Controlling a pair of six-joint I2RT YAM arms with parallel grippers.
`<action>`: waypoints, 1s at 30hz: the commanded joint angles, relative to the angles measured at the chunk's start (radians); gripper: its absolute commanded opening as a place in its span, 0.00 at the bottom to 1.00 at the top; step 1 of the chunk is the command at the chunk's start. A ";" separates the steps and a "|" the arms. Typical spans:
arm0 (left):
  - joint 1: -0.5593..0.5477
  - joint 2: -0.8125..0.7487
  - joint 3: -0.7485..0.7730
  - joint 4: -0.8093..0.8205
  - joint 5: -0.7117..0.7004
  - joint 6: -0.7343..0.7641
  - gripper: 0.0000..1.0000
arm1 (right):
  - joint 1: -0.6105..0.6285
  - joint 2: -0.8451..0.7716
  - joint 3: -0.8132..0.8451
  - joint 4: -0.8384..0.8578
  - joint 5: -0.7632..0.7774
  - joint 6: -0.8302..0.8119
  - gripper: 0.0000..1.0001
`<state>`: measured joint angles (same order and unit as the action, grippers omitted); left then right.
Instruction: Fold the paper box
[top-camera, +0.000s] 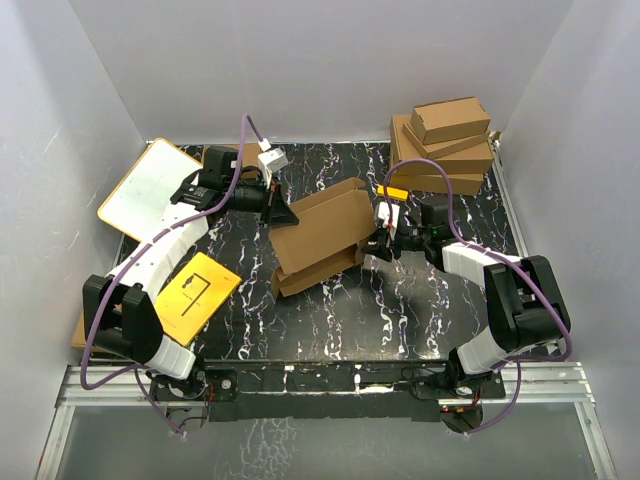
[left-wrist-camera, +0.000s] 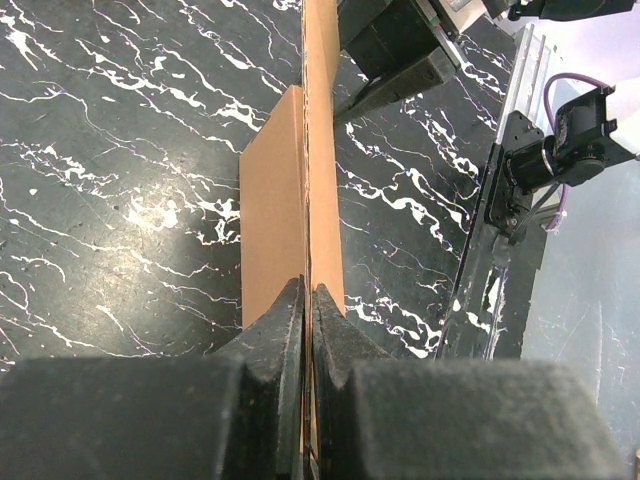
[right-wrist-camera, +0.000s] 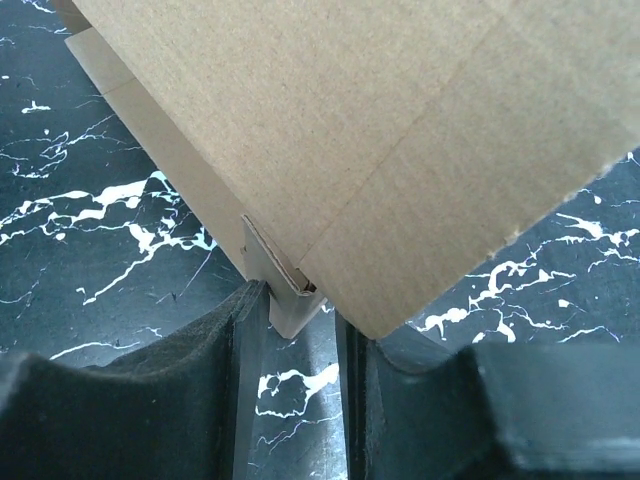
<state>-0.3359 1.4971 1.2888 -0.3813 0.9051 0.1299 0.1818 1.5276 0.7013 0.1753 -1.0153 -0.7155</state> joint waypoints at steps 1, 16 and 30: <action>-0.002 0.012 -0.019 -0.018 -0.003 0.028 0.00 | 0.013 0.011 -0.007 0.126 -0.023 0.017 0.35; -0.002 0.001 -0.027 0.016 -0.002 -0.007 0.00 | 0.025 0.023 -0.015 0.183 0.001 0.087 0.17; 0.014 -0.098 -0.114 0.260 -0.049 -0.332 0.18 | 0.019 -0.043 0.143 -0.105 0.109 0.145 0.08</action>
<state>-0.3271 1.4631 1.2049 -0.2100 0.8692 -0.0967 0.1928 1.5337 0.7597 0.1432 -0.9031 -0.5735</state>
